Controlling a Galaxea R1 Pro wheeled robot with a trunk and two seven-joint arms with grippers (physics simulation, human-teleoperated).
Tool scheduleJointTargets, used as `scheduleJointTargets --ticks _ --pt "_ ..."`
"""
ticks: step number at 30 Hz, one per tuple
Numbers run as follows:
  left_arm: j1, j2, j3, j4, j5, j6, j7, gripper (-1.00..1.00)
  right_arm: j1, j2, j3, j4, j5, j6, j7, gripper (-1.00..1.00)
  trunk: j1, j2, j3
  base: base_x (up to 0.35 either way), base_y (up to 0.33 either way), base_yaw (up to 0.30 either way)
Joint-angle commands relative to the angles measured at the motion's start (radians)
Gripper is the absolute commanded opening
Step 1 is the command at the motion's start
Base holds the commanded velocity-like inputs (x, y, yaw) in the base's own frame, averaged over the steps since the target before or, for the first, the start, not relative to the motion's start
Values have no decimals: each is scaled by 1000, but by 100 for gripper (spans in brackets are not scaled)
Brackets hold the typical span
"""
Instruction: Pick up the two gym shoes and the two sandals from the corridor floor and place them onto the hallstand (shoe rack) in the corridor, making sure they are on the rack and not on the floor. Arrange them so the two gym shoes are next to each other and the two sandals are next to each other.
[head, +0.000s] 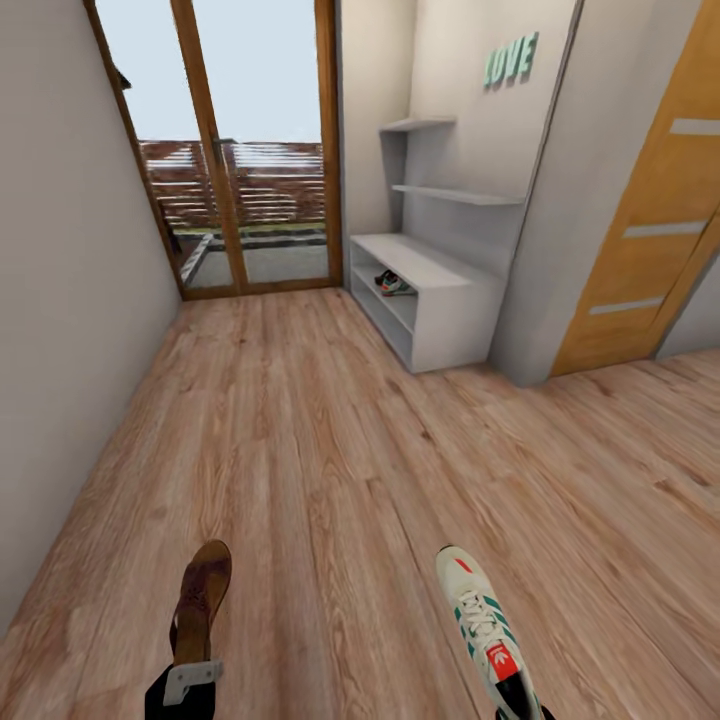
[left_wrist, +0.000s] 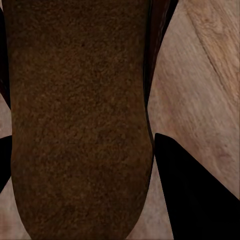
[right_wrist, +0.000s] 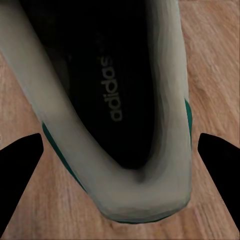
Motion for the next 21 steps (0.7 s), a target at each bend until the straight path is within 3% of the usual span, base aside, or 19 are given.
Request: scheduleJointTargets --ticks 1,21 --pt "-1 1 -8 0 1 -2 9 -100 -1 1 -8 -1 3 -4 9 -100 0 0 -1 339 0 151" --pt "-1 2 -7 0 3 -2 9 -100 -1 0 -8 -2 6 -5 14 -100 0 0 0 336 23 14"
